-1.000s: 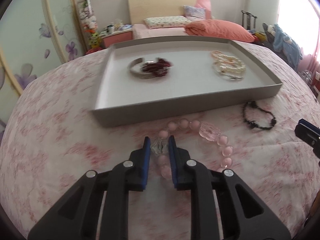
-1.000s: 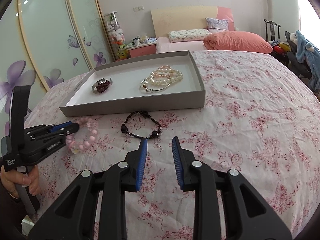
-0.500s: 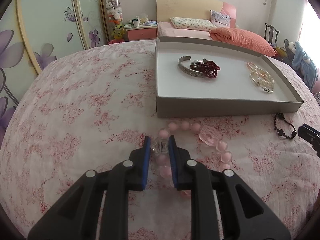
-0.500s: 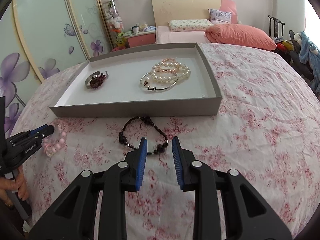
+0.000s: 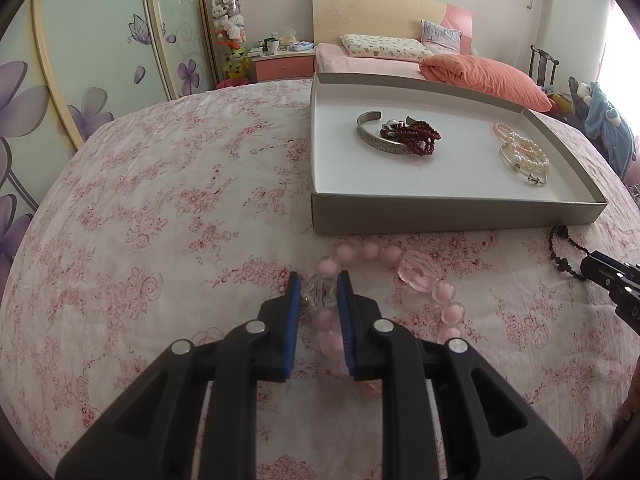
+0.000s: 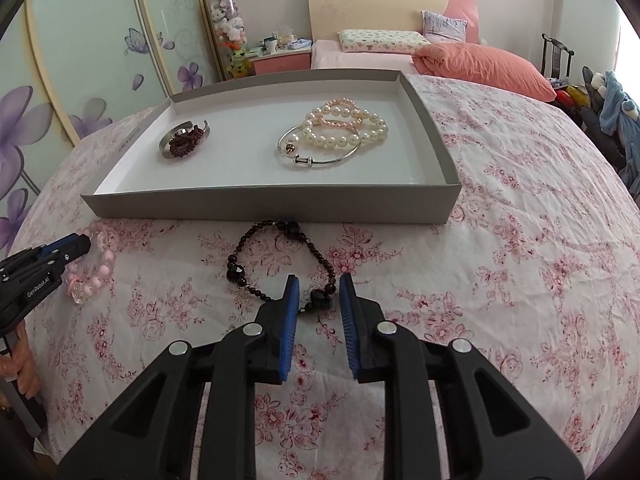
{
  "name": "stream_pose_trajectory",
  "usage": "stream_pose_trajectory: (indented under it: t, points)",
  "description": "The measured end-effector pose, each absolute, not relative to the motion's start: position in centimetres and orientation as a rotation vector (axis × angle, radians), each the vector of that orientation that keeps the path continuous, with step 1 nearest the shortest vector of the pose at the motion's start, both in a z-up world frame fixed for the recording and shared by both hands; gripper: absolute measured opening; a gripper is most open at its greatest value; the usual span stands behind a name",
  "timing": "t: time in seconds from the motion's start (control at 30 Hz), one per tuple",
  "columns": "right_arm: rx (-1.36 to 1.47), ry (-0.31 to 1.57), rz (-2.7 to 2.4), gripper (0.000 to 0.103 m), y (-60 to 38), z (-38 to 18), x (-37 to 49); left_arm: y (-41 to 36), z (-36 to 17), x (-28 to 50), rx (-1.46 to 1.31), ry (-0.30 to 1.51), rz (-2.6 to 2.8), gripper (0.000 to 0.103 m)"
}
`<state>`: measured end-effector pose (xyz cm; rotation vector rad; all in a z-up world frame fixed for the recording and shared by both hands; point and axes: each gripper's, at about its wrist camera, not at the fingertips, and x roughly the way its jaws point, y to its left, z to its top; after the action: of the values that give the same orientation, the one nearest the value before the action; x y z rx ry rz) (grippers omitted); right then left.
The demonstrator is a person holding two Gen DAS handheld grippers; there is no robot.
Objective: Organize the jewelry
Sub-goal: 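Grasp the pink crystal bracelet with the left tool while the right tool grasps the black beaded bracelet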
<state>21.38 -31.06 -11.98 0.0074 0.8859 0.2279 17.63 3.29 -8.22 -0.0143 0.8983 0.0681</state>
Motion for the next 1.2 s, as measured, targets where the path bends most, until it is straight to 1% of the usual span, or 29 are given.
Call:
stream_pose_trajectory:
  t: [0.3,0.93,1.2]
  points:
    - [-0.017,0.873,0.218,0.013,-31.0,-12.0,21.2,3.3,-8.2,17.6,-0.016,0.898,0.067,0.02]
    - [0.054,0.868,0.115,0.012,-34.7,-12.1,22.7,3.2,-8.2,17.6,-0.016,0.898,0.067,0.02]
    - [0.043,0.866,0.109,0.012,-34.7,-12.1,23.8,3.2,-8.2,17.6,-0.017,0.898,0.067,0.02]
